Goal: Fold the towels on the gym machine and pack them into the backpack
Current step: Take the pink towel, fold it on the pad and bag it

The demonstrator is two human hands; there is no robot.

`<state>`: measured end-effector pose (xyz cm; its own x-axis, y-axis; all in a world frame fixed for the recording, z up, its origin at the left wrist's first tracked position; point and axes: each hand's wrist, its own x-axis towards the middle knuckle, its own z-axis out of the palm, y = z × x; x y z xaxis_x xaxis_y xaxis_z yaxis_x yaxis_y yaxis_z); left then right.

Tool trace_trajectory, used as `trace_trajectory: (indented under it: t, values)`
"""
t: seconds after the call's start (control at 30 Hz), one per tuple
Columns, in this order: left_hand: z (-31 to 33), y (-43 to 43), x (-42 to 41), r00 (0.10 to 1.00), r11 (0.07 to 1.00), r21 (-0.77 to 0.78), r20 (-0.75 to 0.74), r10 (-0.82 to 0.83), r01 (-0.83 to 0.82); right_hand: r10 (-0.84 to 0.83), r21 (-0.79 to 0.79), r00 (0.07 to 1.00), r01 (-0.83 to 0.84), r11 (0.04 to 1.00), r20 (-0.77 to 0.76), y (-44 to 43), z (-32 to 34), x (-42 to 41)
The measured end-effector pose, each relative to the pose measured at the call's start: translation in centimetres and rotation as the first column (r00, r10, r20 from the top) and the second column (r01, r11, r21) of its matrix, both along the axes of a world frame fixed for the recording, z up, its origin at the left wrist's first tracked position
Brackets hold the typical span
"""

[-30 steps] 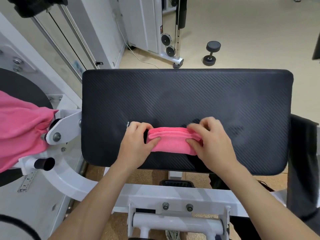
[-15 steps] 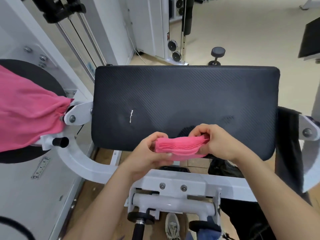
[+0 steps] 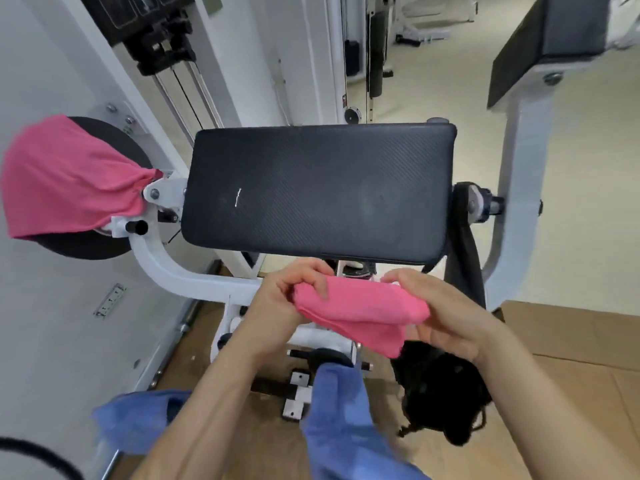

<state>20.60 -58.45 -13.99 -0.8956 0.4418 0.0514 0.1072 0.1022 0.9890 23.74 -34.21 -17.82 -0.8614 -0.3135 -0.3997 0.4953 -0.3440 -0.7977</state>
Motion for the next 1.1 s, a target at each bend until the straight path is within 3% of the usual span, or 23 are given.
trace_trajectory:
  t: [0.17, 0.27, 0.37, 0.43, 0.5, 0.57, 0.67, 0.8, 1.0, 1.1]
  values:
    - [0.1, 2.8, 6.5, 0.999, 0.999, -0.014, -0.022, 0.036, -0.036, 0.265, -0.093, 0.962, -0.258, 0.962, 0.067, 1.7, 0.8, 7.7]
    - [-0.5, 3.7, 9.1, 0.992, 0.993, -0.036, -0.062, 0.109, -0.111, 0.195, -0.049, 0.979, -0.192, 0.98, 0.063, 2.0, 1.7, 10.7]
    - [-1.7, 3.7, 12.3, 0.976, 0.991, 0.08, 0.2, 0.087, -0.105, 0.062, 0.055, 0.998, -0.064, 0.996, 0.029, 1.9, 1.3, 13.2]
    - [-2.5, 3.1, 14.4, 0.886, 0.957, 0.285, 0.456, -0.081, -0.059, 0.009, 0.14, 1.0, -0.01, 0.99, 0.009, 1.9, 0.7, 14.9]
    - [-3.4, 2.8, 16.4, 0.786, 0.9, 0.424, 0.588, -0.192, -0.098, -0.003, 0.265, 0.999, 0.012, 0.964, -0.033, 1.9, -0.1, 16.7]
    - [-4.7, 3.0, 18.2, 0.785, 0.948, 0.293, 0.613, -0.086, -0.125, -0.006, 0.344, 0.997, 0.03, 0.939, -0.071, 1.6, -0.6, 18.4]
    - [-6.4, 4.2, 20.3, 0.846, 0.99, 0.004, 0.521, 0.117, -0.139, 0.031, 0.522, 0.991, 0.041, 0.852, -0.128, 1.4, -0.7, 20.1]
    - [-8.7, 5.6, 22.1, 0.779, 0.946, 0.058, 0.584, 0.228, -0.32, 0.117, 0.594, 0.989, -0.039, 0.803, -0.093, 2.7, -1.1, 20.9]
    - [-9.2, 9.9, 21.6, 0.726, 0.897, 0.072, 0.617, 0.303, -0.435, 0.368, 0.648, 0.927, -0.234, 0.725, -0.077, 6.5, -0.9, 17.8]
    - [-10.3, 12.9, 20.4, 0.731, 0.881, -0.018, 0.551, 0.403, -0.473, 0.491, 0.712, 0.866, -0.288, 0.641, -0.091, 9.7, -1.6, 14.3]
